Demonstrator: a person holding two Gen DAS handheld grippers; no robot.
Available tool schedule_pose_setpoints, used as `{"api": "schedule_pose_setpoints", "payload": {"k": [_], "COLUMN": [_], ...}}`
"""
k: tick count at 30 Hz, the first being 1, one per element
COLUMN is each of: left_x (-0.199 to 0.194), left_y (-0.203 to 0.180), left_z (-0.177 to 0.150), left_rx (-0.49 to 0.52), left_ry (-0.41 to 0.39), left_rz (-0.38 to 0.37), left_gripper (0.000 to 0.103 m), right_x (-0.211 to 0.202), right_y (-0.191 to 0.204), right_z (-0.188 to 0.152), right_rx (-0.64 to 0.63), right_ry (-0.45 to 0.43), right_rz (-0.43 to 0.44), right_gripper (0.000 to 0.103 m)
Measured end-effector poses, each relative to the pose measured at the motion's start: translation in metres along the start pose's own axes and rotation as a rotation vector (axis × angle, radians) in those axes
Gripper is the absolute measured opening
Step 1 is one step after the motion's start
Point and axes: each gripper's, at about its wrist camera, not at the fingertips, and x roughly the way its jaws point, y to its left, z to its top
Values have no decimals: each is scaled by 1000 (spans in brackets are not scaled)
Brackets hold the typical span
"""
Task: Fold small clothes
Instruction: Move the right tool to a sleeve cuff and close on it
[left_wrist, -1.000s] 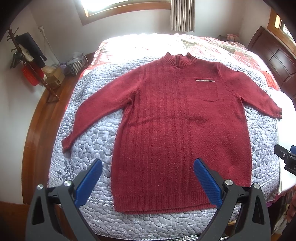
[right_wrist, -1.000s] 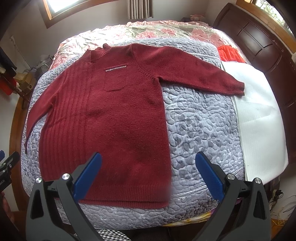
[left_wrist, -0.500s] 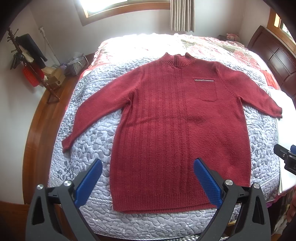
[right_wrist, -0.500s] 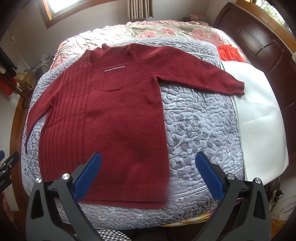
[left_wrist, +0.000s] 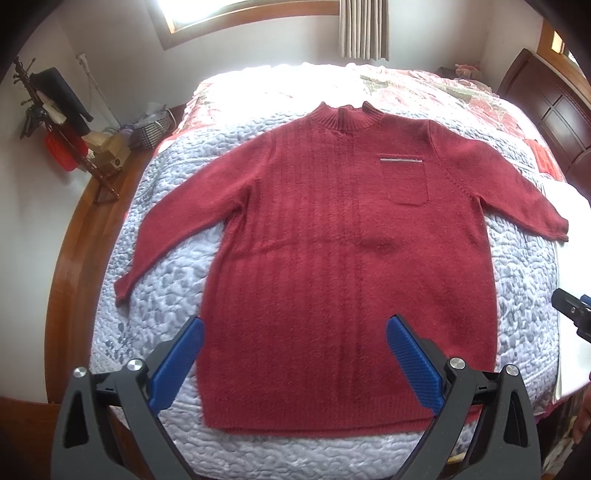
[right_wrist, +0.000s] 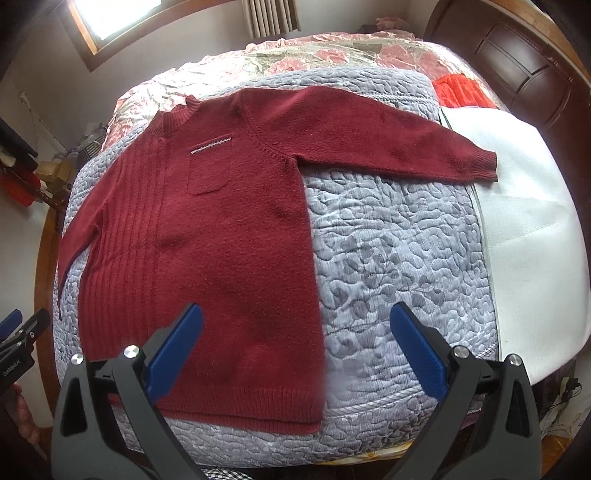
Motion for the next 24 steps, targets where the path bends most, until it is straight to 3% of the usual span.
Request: {"api": "schedule_pose_setpoints", "payload": {"k": [5, 11, 18, 24], "left_x": [19, 48, 91, 115], "left_y": [-52, -128, -204, -259], "left_z": [39, 99, 155, 176], "left_rx": [36, 48, 22, 52], "left_ry": [-52, -108, -115, -102], "left_rz": [-34, -114, -165, -191], "left_gripper": [99, 99, 99, 99], "right_x": [19, 51, 113, 154], "right_y": [-59, -159, -287, -338], "right_z": [41, 100, 152, 172], "right_rx": [39, 94, 191, 217], "right_ry": [-17, -44, 18, 82], "right_rz": [19, -64, -157, -89], "right_gripper": [100, 100, 100, 100]}}
